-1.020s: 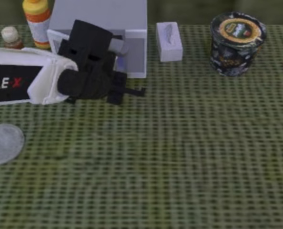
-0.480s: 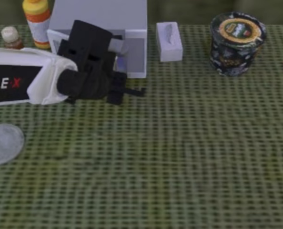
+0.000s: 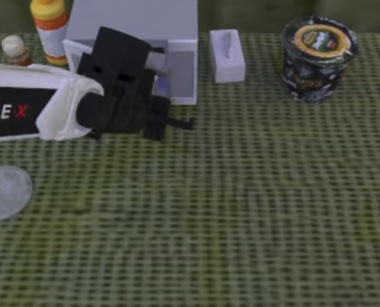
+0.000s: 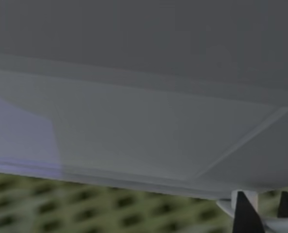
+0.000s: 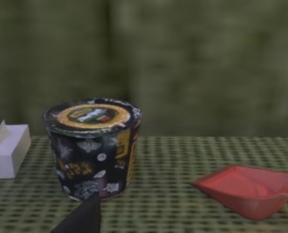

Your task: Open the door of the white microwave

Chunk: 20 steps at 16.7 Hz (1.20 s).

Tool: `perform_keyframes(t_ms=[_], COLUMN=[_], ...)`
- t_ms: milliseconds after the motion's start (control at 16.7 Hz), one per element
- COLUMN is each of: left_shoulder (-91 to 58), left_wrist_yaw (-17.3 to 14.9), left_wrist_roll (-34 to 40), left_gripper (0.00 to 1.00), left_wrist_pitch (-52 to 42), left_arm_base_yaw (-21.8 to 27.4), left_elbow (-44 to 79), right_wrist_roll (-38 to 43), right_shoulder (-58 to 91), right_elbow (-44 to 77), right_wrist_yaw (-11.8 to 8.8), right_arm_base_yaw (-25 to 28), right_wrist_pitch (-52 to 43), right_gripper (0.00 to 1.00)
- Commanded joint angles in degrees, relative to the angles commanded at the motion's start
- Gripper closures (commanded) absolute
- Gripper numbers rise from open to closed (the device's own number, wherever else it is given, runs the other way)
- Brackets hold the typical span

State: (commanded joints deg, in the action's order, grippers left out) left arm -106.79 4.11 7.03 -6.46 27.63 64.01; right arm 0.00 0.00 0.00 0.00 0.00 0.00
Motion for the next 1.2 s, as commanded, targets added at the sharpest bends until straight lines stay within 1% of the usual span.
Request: perform_keyframes(t_ms=[300,420,840,1200], left_shoulder=[0.0,-0.1,2.4,2.5], left_wrist_yaw=[0.0,-0.6,-4.1,-4.3], left_wrist_roll=[0.0,0.1,-4.7,-5.0], left_gripper=[1.0,1.0,1.0,1.0], left_wrist_pitch=[0.0,0.0,1.0,1.0], left_arm_base_yaw=[0.0,0.3,-1.7,-1.8], left_elbow=[0.0,-0.3,-3.2,-3.3], right_wrist_roll=[0.0,0.0,0.0,0.0], right_shoulder=[0.0,0.0,0.0,0.0], right_elbow=[0.0,0.0,0.0,0.0], right_wrist_yaw=[0.0,0.0,0.0,0.0], right_arm_base_yaw=[0.0,0.0,0.0,0.0], right_wrist_pitch=[0.0,0.0,0.0,0.0], right_gripper=[0.0,0.0,0.0,0.0])
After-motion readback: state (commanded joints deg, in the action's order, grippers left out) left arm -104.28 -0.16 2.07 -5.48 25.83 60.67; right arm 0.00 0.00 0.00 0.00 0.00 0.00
